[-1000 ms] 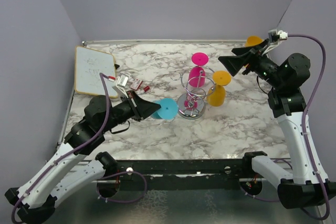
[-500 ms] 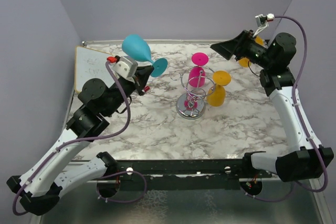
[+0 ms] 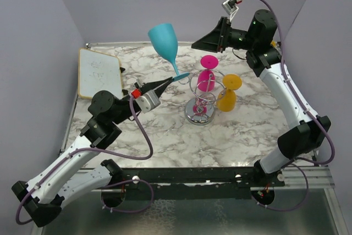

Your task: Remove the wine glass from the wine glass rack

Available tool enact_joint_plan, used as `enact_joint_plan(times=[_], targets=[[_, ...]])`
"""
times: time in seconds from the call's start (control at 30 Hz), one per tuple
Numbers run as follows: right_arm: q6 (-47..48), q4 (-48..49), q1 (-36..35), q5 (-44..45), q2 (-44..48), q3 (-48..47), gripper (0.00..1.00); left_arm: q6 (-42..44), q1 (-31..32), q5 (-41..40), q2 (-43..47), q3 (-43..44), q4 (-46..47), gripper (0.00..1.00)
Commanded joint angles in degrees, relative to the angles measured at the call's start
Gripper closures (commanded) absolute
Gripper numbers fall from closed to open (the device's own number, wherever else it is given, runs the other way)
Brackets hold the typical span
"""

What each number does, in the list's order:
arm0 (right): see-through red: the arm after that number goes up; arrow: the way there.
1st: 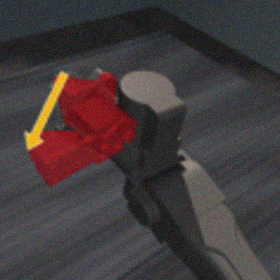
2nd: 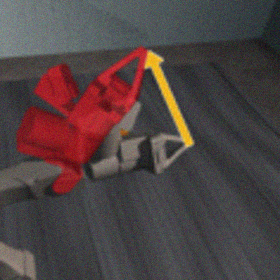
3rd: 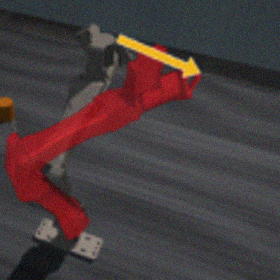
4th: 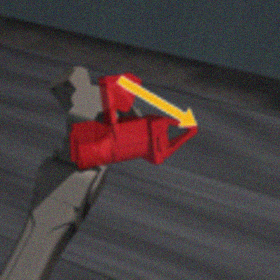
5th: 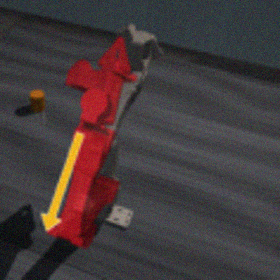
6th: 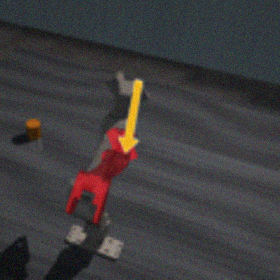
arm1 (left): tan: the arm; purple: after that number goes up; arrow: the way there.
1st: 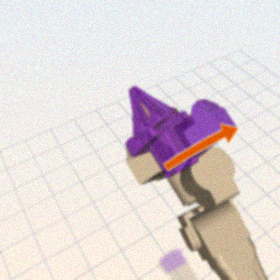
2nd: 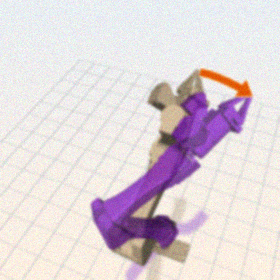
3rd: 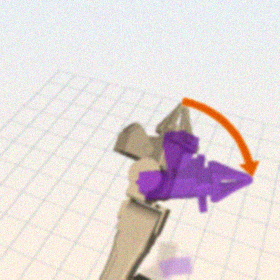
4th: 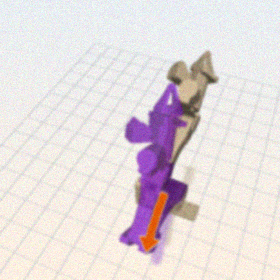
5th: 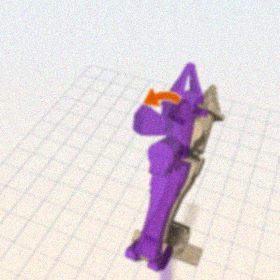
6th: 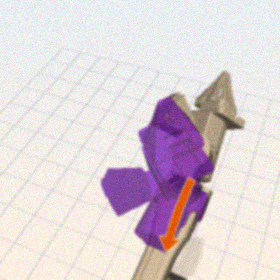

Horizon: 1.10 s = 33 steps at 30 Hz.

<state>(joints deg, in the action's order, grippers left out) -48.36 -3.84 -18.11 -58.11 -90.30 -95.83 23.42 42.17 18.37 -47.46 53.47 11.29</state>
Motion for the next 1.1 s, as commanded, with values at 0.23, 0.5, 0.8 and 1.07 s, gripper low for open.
enact_joint_plan(times=[0.23, 0.5, 0.8, 1.07], targets=[[-8.7, 1.2, -5.5, -9.5, -2.6, -3.1, 0.01, 2.1, 1.1, 6.7, 5.2, -6.2, 8.0, 1.0], [-10.7, 0.1, -8.4, -11.2, -4.6, -5.1, 0.01, 0.4, 1.7, 9.2, 4.6, -7.3, 8.8, 1.0], [-13.3, 1.5, -10.1, -12.3, -8.0, -7.0, 0.03, 0.0, 3.7, 9.3, 4.3, -8.2, 9.0, 1.0], [-14.0, 3.0, -10.1, -14.2, -9.2, -7.5, 0.04, -0.2, 4.4, 9.7, 4.4, -8.7, 9.0, 1.0]])
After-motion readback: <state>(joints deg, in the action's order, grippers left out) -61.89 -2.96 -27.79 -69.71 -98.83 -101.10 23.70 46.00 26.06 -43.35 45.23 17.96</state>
